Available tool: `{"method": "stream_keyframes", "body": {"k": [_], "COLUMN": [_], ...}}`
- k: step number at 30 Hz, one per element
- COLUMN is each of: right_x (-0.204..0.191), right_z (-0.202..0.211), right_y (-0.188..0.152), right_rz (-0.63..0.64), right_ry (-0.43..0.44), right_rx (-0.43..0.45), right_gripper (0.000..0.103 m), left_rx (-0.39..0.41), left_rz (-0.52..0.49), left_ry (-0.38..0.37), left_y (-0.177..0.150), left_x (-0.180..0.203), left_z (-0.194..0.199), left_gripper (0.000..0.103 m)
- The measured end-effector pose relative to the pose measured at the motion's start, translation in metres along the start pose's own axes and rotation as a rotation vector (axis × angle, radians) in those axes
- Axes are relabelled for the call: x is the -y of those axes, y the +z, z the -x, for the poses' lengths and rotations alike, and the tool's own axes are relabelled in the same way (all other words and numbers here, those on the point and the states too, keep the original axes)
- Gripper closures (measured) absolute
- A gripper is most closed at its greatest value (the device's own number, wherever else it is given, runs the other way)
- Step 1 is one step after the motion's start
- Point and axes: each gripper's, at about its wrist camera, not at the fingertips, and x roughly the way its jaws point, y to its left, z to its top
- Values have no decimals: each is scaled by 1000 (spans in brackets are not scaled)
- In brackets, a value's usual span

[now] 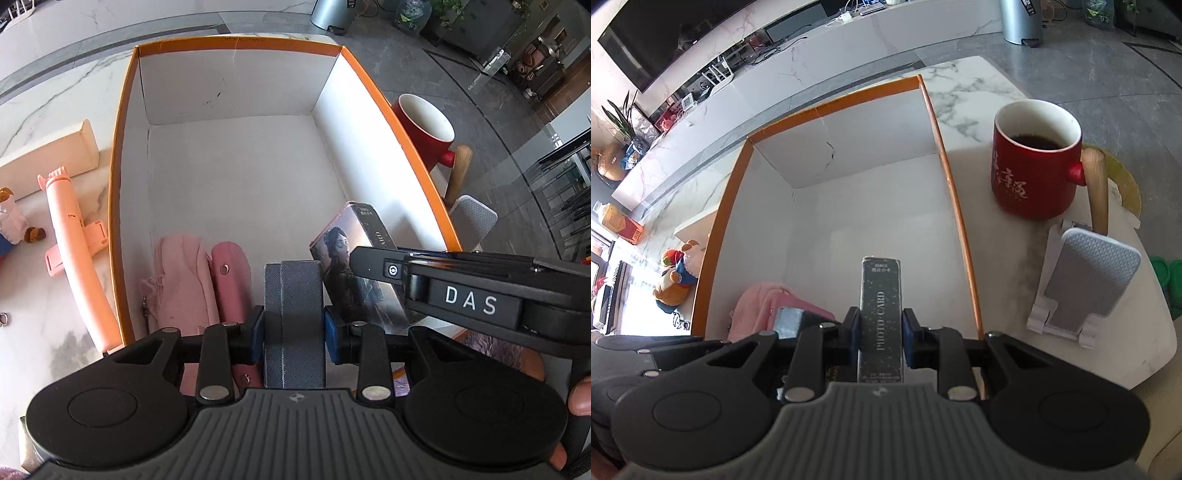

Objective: Organize objects
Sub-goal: 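Lower the black box with the left tool while the right tool lowers the photo card box beside it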

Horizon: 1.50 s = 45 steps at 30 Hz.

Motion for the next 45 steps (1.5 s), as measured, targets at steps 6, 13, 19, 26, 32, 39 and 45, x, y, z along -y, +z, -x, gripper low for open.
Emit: {"method": "stream_keyframes", "body": {"k": [6, 13, 19, 26, 32, 39, 45], "right_x": [-12, -13, -13, -11, -11, -8, -2], "right_z": [-19, -41, -50, -51, -45, -38, -27], "right_y": [0, 2, 3, -1, -1, 2, 6], "right_rz": [15, 1, -5, -36, -52, -83, -122], "right_ry": [-30, -30, -44, -36, -26, 1, 48], "right_rx": [-129, -220, -247, -238, -226, -215, -201], "right_gripper": [78, 78, 78, 75, 75, 71, 62], "left_rx": [-9, -21, 12, 92, 116, 139, 158], "left_rz": [1, -14, -77, -117, -68, -63, -57], "left_ry": [-7, -68, -96, -62, -72, -75, -70], "left_y": [-3, -7, -11, -20, -17, -17, -16], "left_x": [-3, -8, -17, -29, -40, -39, -40], "left_z": [1, 7, 37, 61, 64, 68, 73], "left_gripper": [62, 55, 40, 40, 41, 41, 41]}}
